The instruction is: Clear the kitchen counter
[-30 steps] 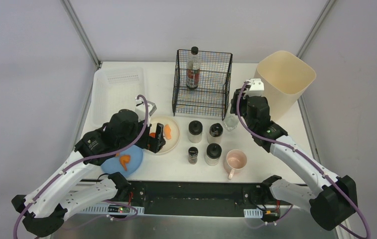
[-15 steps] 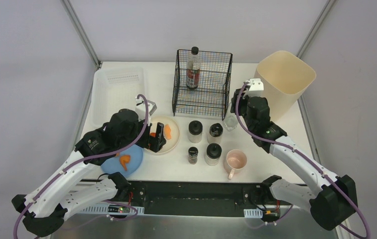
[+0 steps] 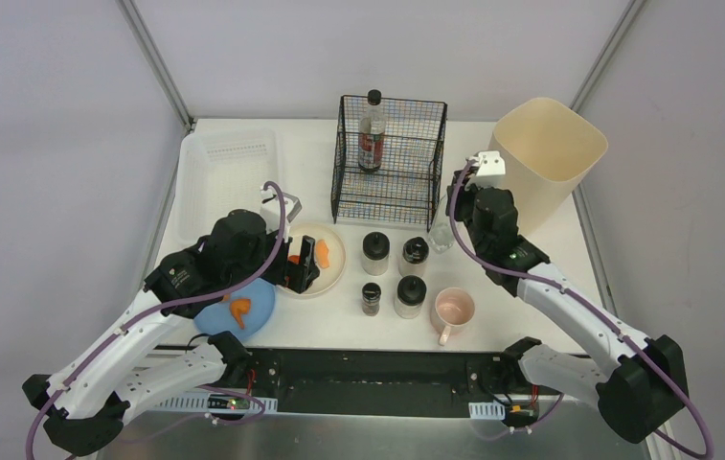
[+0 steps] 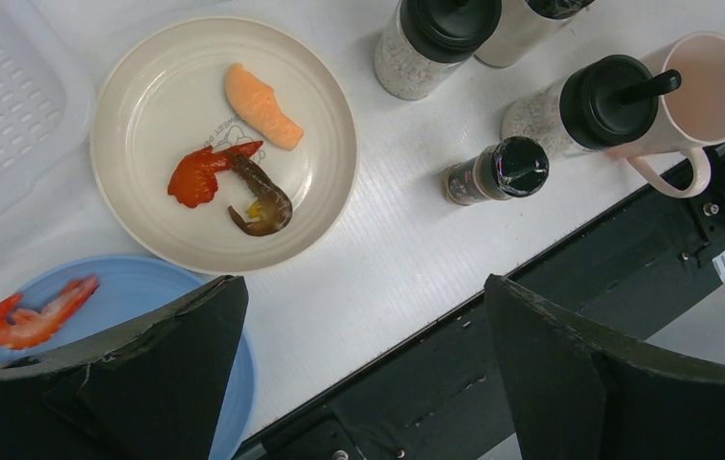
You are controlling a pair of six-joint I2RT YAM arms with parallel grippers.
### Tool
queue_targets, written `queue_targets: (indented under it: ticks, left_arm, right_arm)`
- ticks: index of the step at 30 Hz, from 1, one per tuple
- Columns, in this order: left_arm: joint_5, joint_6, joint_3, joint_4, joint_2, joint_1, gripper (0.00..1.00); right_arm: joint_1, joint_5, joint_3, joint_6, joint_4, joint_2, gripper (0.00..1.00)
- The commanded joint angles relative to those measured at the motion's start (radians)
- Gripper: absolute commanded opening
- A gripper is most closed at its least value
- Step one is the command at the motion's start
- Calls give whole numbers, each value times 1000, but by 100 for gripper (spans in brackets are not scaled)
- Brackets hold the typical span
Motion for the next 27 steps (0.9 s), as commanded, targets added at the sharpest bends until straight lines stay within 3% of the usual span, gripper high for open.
queue_targets:
  ticks: [1,3,4,16,27]
  left_arm:
    - [10,-7,-7,28,-1,1,100]
    - [10,-6,-8,27,-2,1,100]
    - [9,-7,-7,28,-4,0,100]
    - [15,-7,-7,27,-19,0,100]
    - [20,-9,-5,27,-20,0,100]
  right_arm:
    - [10,12,-9,2,28,-15,14]
    - [14,24,-1,-4,21,-20,1]
    - [15,35,4,-8,21,-25,0]
    - [48,124,179,-53,-75,-88,0]
    - [58,164,467,-108,-198,-39,0]
